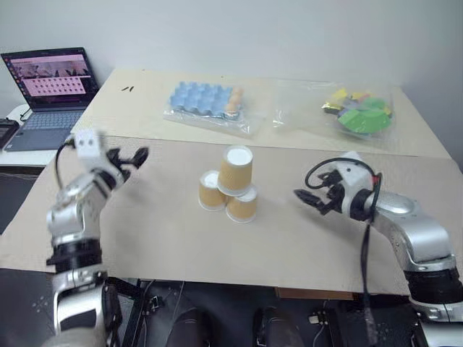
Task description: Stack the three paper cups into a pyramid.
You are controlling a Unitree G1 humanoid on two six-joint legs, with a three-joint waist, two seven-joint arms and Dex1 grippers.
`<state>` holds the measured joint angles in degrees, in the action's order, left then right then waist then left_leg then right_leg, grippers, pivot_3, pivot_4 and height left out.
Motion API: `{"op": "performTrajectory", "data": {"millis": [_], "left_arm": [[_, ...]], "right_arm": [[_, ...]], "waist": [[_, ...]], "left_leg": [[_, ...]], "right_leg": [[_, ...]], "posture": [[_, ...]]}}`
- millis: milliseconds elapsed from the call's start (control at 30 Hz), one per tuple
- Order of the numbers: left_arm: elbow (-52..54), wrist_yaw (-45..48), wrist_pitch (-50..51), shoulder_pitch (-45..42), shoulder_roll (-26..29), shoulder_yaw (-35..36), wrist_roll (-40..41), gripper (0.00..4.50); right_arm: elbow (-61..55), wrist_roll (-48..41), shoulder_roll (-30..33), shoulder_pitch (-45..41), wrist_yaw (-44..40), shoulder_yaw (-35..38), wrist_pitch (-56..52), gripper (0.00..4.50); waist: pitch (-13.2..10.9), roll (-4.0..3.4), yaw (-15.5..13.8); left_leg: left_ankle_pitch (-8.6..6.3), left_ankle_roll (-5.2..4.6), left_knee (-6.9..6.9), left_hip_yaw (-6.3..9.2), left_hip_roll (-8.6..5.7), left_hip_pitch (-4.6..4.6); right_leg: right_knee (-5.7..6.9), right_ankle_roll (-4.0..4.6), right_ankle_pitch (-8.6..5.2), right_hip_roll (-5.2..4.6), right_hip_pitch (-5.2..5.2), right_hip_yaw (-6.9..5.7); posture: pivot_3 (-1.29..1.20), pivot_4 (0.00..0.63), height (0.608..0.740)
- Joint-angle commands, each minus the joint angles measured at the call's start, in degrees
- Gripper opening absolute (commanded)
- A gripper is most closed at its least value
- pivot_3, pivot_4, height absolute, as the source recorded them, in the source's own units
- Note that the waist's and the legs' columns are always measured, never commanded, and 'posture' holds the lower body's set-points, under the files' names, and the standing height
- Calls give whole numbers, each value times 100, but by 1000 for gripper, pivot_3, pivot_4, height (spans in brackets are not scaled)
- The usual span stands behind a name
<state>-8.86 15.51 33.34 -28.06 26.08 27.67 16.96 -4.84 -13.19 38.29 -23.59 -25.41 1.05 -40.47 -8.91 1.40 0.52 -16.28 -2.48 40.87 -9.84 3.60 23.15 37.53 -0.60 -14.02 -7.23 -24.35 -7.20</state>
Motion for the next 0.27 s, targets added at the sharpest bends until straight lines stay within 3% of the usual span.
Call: {"op": "performTrajectory", "data": {"millis": [33,133,267], "left_arm": [[243,-673,-735,435,-62,318,-304,4459],[-4,-1124,-1469,916,-181,281,-702,4459],[-59,-1505,-2002,1162,-457,393,-696,4459]], "right_arm": [[980,580,-600,-367,1110,179,729,4500],[1898,841,-1145,-430,2008,509,1740,4500],[2495,676,-1503,-340,2195,916,2705,4500]], "waist": [[2,2,17],[2,3,26],[2,2,6]], "left_leg": [[0,1,1,-1,1,-4],[3,6,-1,-9,0,-24],[4,7,1,-13,-1,-25]], "right_leg": [[2,0,0,0,3,1],[-4,-1,-1,-8,9,12],[4,0,-1,-12,9,13]], "posture": [[0,150,733],[0,150,733],[0,150,733]]}}
